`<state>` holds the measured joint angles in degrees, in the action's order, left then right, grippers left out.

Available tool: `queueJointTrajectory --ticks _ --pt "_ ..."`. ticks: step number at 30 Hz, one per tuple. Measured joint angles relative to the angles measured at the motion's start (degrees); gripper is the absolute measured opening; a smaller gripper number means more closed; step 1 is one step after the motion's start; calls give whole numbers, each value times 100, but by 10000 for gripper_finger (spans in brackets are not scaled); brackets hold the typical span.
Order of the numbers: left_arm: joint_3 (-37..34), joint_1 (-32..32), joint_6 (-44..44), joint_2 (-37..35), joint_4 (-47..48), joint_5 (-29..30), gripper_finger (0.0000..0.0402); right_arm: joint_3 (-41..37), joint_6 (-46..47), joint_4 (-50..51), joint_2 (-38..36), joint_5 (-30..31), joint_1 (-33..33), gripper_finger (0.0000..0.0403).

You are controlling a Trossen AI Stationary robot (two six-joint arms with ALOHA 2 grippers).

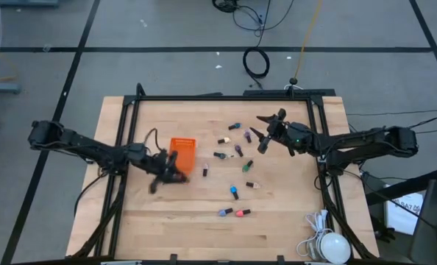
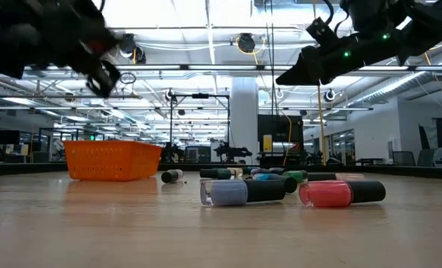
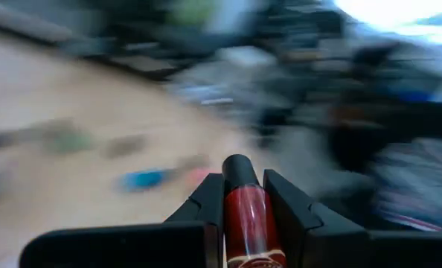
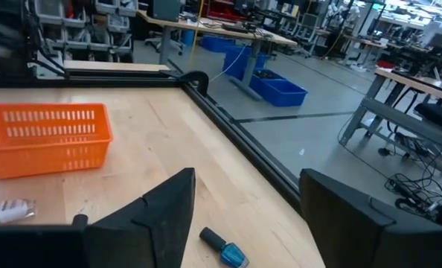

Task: Pick & Place Nail Polish
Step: Put the red nail polish into the orange basket

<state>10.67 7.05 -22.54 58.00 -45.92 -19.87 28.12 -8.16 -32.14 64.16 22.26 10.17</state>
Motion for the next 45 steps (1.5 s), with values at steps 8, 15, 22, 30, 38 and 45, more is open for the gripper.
queueJointTrajectory --ticks 8,15,22,30,38,45 --pt "-1 107 -543 -2 -2057 -92 52 0 0 -17 1 -2 0 223" --pt "1 381 297 0 -4029 860 52 0 0 -15 3 -2 0 215" --pt "211 841 464 -125 -4303 99 52 0 0 -17 3 -2 0 214" --pt "381 1027 249 -171 -3400 -104 52 0 -11 -63 5 -4 0 210" --pt "388 1140 274 -181 -3309 488 52 0 0 -63 5 -4 0 210" --pt "391 1039 363 -177 -1480 2912 52 0 41 -63 5 -4 0 210"
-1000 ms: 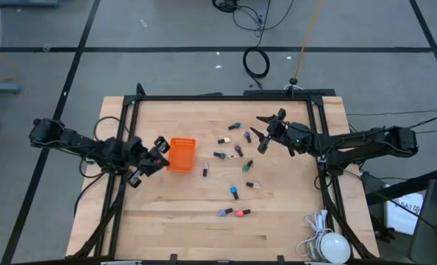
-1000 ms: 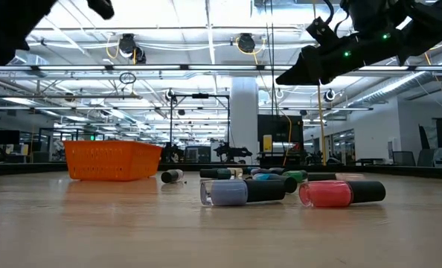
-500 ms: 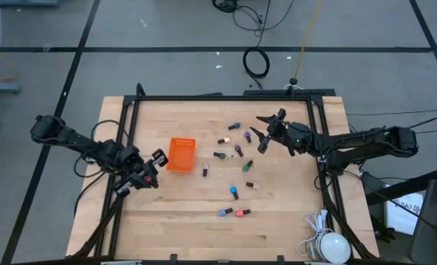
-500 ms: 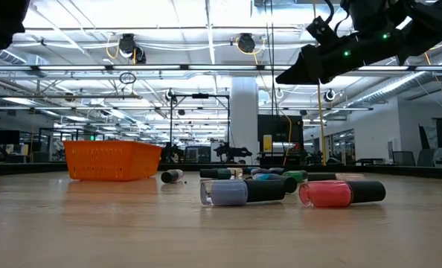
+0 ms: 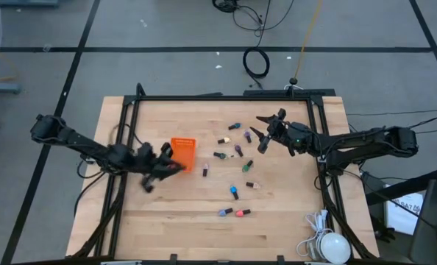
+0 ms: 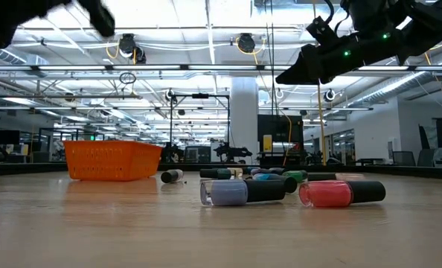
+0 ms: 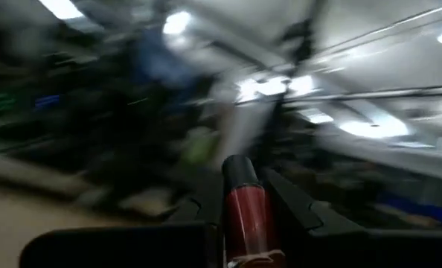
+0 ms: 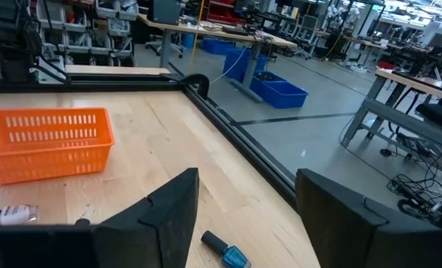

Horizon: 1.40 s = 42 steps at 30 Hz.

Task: Pick & Place Nail Polish
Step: Put the red nail polish into the orange basket

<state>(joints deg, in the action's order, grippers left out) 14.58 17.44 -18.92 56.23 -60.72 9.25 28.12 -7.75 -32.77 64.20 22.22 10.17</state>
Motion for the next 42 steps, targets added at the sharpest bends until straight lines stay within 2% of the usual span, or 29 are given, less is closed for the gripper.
queueJointTrajectory --ticks 3,5,8,16,21,23,27,33,34,38,42 --pt "1 -100 -509 0 1142 1440 52 0 1 0 0 0 0 210" --pt "-1 -188 -1032 0 1833 1950 52 0 1 0 0 0 0 210" --pt "-1 -307 -1745 0 2519 2073 52 0 1 1 0 0 0 210" --pt "-1 -443 -3232 0 4237 1948 52 0 -71 2 0 -2 0 210" --pt "-1 -609 -3632 -1 5047 2161 52 0 -161 4 0 -2 0 210" --pt "-1 -625 -3054 0 5177 2413 52 2 -166 4 0 -2 0 210" --pt "-1 -499 -693 0 4875 2889 52 2 -144 4 0 -2 0 210" --pt "-1 -312 4396 0 3937 3067 52 2 -130 7 0 -2 0 210" --pt "-1 -305 5010 2 3740 3059 52 2 -130 7 0 -2 0 210" --pt "-1 -364 5953 -4 2643 3023 52 2 -134 5 0 -2 0 210" --pt "-1 -309 6217 -4 2484 2921 52 2 -139 4 0 -2 0 210"
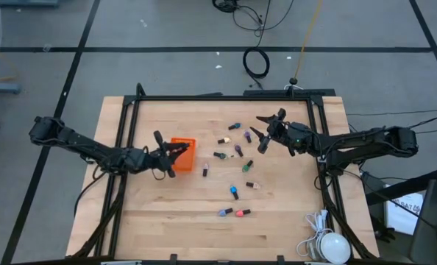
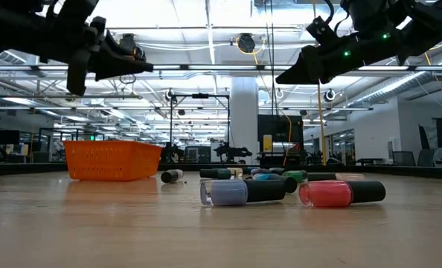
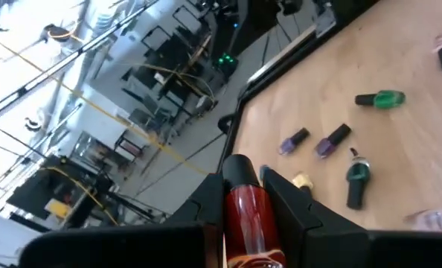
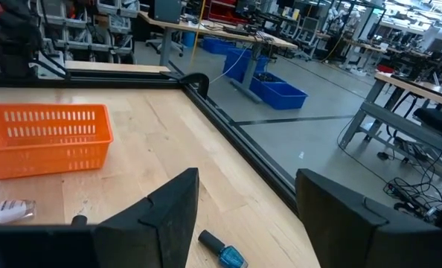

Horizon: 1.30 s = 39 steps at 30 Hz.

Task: Pick & Place Nail Polish
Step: Put the red nail polish into the orange basket, then put the right brown nail polish into the orange basket

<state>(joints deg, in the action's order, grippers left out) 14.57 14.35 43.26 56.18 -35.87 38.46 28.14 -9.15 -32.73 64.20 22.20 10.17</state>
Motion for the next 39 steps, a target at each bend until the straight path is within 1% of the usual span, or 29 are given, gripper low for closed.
queueJointTrajectory --ticks 5,7,10,14,16,18,19,21,23,28,32,35,39 --pt "0 0 -712 7 427 4 52 2 3 0 0 0 0 210" --pt "0 -1 -1352 7 432 4 52 4 7 -2 25 0 0 210" --pt "0 -54 -3007 7 430 82 54 4 34 8 73 0 0 210" --pt "0 -182 -5255 7 435 186 72 4 74 8 183 0 0 210" --pt "0 -307 -6186 4 439 7 72 4 91 1 225 0 0 210" --pt "0 -439 -6880 4 447 -373 65 4 94 19 227 0 0 210" --pt "0 -492 -7039 4 456 -568 61 4 94 11 227 0 -2 210" --pt "0 -559 -7082 2 581 -906 54 4 96 6 227 0 0 210" --pt "0 -582 -7111 2 875 -1041 55 4 96 6 227 0 -1 210" --pt "0 -582 -7801 2 1988 -867 86 3 98 49 226 0 -13 210" --pt "0 -606 -8258 4 2864 -573 92 2 98 -5 227 0 -12 210" --pt "0 -677 -8350 4 3124 -555 87 2 98 -58 225 0 -2 210" --pt "0 -698 -8192 4 3121 -554 82 2 15 -264 225 0 -2 210"
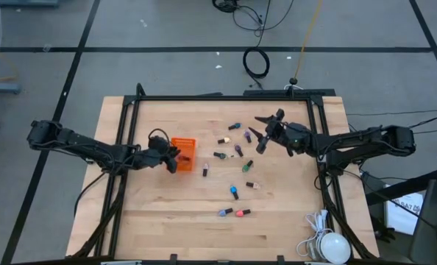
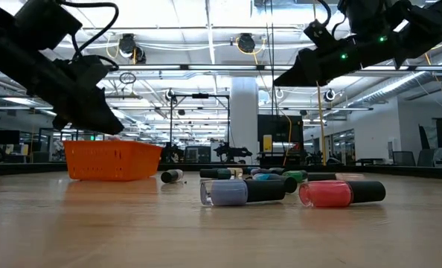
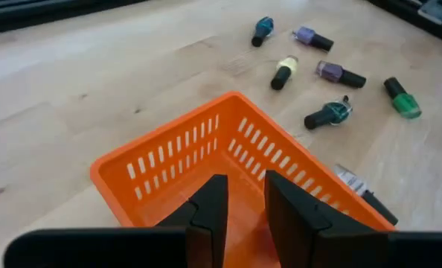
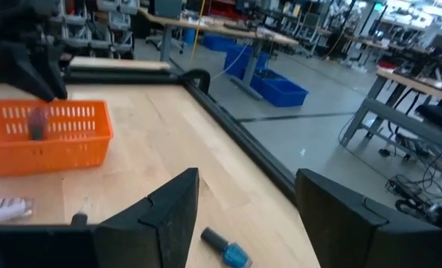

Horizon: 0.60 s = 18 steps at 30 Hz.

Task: Pick & Place Nail Polish
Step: Put the right brown nail polish into the orange basket

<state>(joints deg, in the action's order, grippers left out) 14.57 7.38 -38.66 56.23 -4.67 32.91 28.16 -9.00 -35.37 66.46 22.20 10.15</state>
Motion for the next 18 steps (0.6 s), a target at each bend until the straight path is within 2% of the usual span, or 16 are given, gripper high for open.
queueJointTrajectory --ticks 8,13,16,18 --pt "0 2 338 0 -218 190 82 0 -58 -219 0 -105 0 210" --pt "0 2 1234 0 -1233 206 81 0 367 106 -2 -449 2 210" --pt "0 2 1990 -33 -2089 54 81 0 547 701 -2 -463 2 210" --pt "0 2 2552 -61 -2612 -197 81 0 662 1251 -2 -693 -19 210"
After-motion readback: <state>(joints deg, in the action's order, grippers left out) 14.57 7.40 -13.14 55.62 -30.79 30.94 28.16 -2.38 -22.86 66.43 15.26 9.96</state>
